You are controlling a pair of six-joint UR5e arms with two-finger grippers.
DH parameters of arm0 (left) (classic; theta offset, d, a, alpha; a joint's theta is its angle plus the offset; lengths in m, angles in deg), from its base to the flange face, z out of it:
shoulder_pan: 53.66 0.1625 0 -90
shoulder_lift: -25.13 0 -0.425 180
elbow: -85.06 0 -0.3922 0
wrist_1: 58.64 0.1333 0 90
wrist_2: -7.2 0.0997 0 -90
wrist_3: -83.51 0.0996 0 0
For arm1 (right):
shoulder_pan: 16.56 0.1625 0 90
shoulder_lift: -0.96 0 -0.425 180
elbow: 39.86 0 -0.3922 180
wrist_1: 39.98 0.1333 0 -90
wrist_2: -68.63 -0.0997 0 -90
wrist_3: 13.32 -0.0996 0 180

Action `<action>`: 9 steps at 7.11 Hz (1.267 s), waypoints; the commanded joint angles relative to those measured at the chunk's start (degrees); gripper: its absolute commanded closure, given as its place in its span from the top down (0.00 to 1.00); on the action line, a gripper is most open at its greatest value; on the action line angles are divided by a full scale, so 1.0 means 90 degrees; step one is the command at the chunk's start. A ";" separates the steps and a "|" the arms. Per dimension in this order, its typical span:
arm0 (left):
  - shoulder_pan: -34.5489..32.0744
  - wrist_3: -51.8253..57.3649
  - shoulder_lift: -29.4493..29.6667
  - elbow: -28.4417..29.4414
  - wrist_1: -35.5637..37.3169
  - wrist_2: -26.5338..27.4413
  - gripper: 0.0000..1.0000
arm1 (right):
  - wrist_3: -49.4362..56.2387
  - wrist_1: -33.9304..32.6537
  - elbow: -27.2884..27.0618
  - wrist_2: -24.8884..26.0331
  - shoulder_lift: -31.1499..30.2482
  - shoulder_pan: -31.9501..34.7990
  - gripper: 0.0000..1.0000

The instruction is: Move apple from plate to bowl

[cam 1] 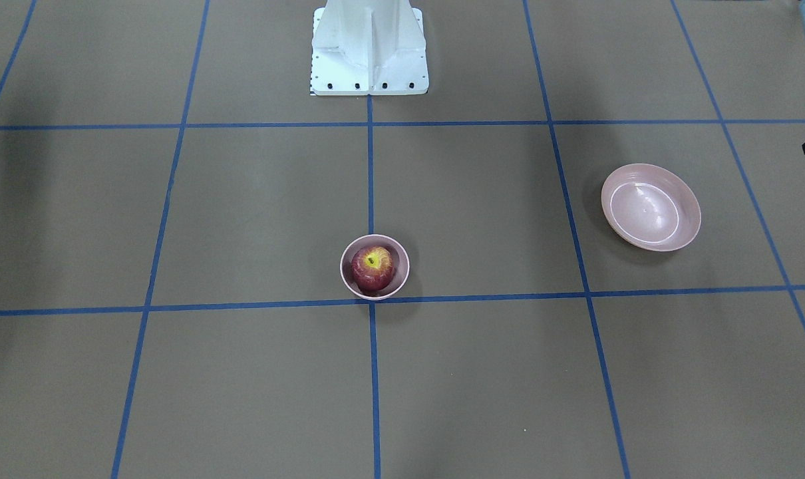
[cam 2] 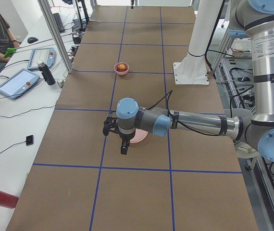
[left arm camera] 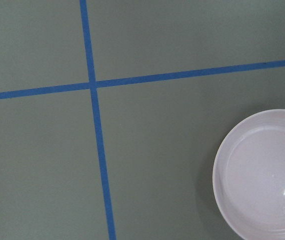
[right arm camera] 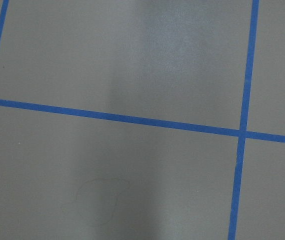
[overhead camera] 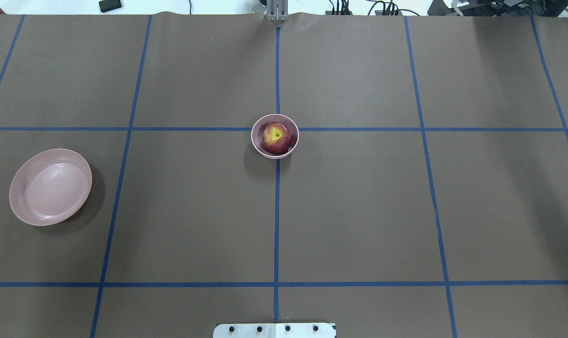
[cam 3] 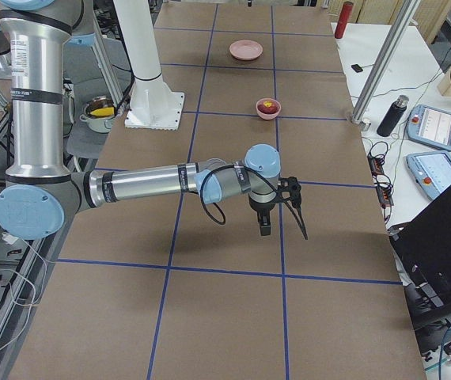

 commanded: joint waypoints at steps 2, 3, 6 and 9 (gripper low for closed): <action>-0.0208 0.0584 -0.0068 0.0222 0.0340 0.0226 0.98 | 0.0107 -0.0062 -0.0035 0.0099 0.0010 -0.0012 1.00; -0.0208 0.0506 -0.0069 0.0185 0.0320 0.0091 0.98 | 0.0107 -0.0062 -0.0055 0.0099 0.0048 -0.0051 1.00; -0.0198 0.0476 -0.0049 0.0224 0.0291 -0.0466 0.98 | 0.0107 -0.0111 -0.0084 0.0090 0.0166 -0.0265 1.00; -0.0198 0.0330 -0.0050 0.0039 0.0291 -0.0799 0.98 | 0.0107 -0.0121 0.0033 0.0148 0.0118 -0.0471 1.00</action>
